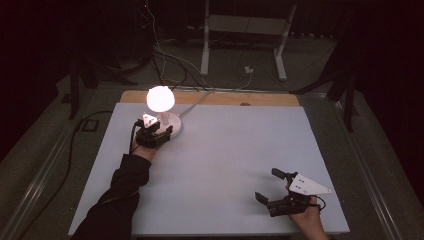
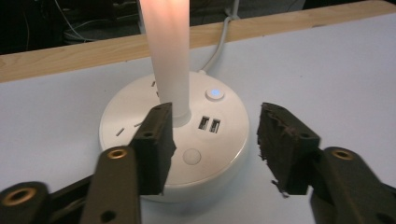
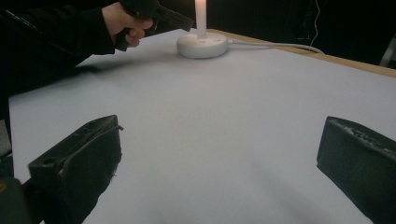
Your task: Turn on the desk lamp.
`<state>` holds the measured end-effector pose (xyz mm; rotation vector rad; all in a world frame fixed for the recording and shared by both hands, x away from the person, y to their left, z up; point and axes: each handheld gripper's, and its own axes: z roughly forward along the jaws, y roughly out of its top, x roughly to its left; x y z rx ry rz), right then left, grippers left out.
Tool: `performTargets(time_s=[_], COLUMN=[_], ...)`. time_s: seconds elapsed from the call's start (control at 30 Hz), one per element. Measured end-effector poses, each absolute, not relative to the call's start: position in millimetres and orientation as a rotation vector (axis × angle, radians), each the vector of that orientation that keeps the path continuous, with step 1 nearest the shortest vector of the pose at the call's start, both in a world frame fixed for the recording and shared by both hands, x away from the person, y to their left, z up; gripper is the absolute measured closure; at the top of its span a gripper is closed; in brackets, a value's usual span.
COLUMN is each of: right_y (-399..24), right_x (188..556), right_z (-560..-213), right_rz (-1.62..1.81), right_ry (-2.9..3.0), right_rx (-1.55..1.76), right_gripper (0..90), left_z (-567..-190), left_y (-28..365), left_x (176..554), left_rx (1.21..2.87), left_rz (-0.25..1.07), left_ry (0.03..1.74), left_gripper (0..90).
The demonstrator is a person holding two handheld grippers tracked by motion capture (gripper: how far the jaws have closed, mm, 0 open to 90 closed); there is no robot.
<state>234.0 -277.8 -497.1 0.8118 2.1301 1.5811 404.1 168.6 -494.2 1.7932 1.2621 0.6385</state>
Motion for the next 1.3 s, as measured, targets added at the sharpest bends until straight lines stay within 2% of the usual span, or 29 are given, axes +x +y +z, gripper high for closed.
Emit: performTargets(time_s=[0.2, 0.53, 1.3], right_y=[-277.5, -277.7, -279.3], right_x=[234.1, 234.3, 232.9], right_z=[-497.0, -497.1, -495.6], right_rz=[1.581, 1.583, 1.583], right_ry=[2.129, 2.128, 2.119], right_rx=[0.814, 0.816, 0.814], right_gripper=[0.0, 0.0, 0.0], left_z=[-489.9, -483.1, -467.9], left_y=[169.3, 176.7, 172.6], left_x=[401.5, 400.5, 368.5], left_rx=[1.782, 1.782, 1.875], left_rz=[0.599, 0.495, 0.296], left_ry=[1.277, 1.285, 1.075], left_gripper=[26.3, 2.6, 0.3])
